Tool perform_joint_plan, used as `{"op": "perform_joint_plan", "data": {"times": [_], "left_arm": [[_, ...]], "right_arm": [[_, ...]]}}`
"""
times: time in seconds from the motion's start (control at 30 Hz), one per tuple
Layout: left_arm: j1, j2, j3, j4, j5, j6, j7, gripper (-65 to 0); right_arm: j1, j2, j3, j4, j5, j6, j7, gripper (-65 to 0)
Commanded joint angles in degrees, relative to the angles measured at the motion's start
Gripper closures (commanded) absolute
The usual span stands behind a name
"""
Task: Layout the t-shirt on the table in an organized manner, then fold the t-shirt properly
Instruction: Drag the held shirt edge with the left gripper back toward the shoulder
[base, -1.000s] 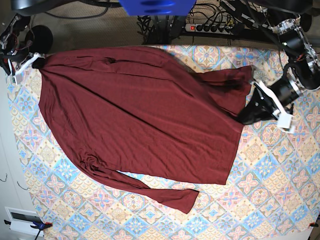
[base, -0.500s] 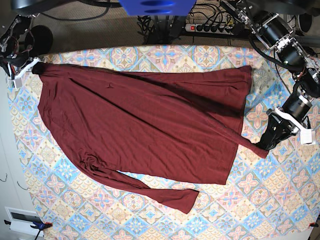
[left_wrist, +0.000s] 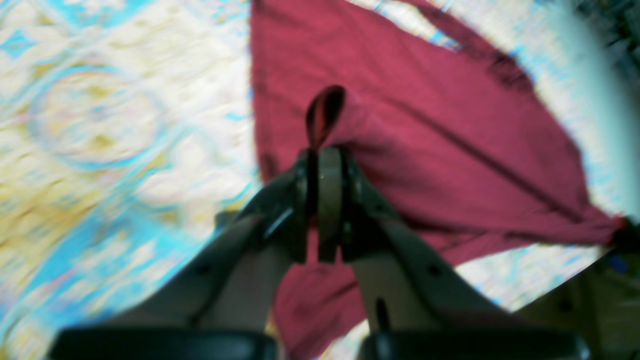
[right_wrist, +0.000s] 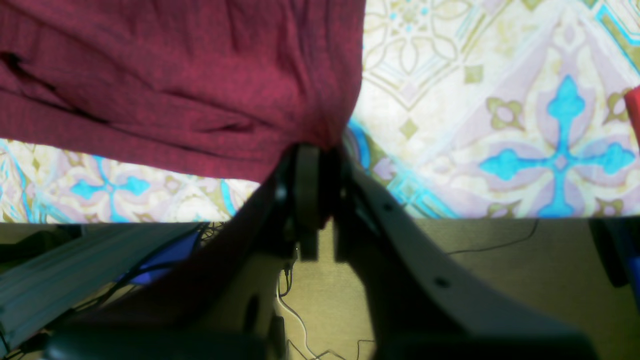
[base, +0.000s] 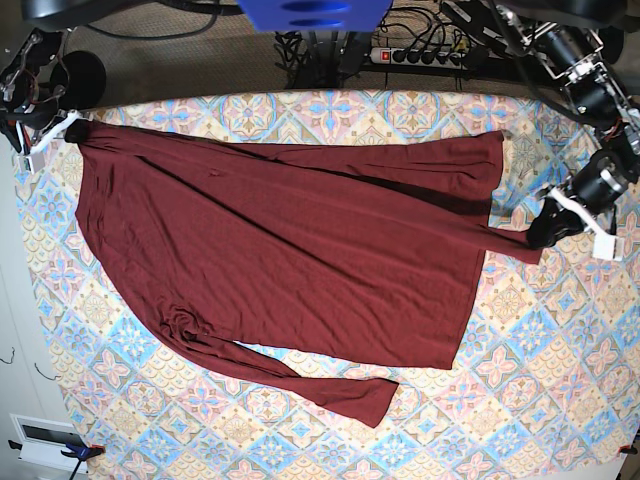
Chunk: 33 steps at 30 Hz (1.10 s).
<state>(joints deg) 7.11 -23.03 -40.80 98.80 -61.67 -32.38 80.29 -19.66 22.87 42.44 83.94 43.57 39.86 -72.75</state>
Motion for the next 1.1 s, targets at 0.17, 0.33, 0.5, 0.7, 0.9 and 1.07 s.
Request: {"op": "perform_joint_plan", "data": {"times": [0.17, 0.33, 0.5, 0.7, 0.9, 1.07], "left_arm": [[3.57, -5.68, 8.14, 0.93, 3.60, -0.01, -0.77, 0.0], [3.57, -5.76, 13.15, 0.84, 8.00, -0.01, -0.95, 0.0], [3.74, -5.76, 19.04, 0.76, 10.02, 0.07, -0.86, -3.5], [5.68, -6.12, 20.53, 0.76, 10.55, 0.07, -0.34, -16.2], [9.46, -8.93, 18.86, 0.76, 10.20, 0.16, -0.29, -27.4], [11.74, -8.67, 17.54, 0.49, 10.64, 0.25, -0.29, -28.8]], "right_arm": [[0.19, 1.43, 0.51, 0.76, 0.87, 0.14, 0.71, -1.0], [0.19, 1.43, 0.51, 0.76, 0.87, 0.14, 0.71, -1.0], [0.19, 1.43, 0.51, 0.76, 0.87, 0.14, 0.71, -1.0], [0.19, 1.43, 0.51, 0.76, 0.87, 0.14, 0.71, -1.0], [0.19, 1.43, 0.51, 0.85, 0.87, 0.14, 0.62, -1.0], [0.19, 1.43, 0.51, 0.85, 0.87, 0.14, 0.62, -1.0]]}}
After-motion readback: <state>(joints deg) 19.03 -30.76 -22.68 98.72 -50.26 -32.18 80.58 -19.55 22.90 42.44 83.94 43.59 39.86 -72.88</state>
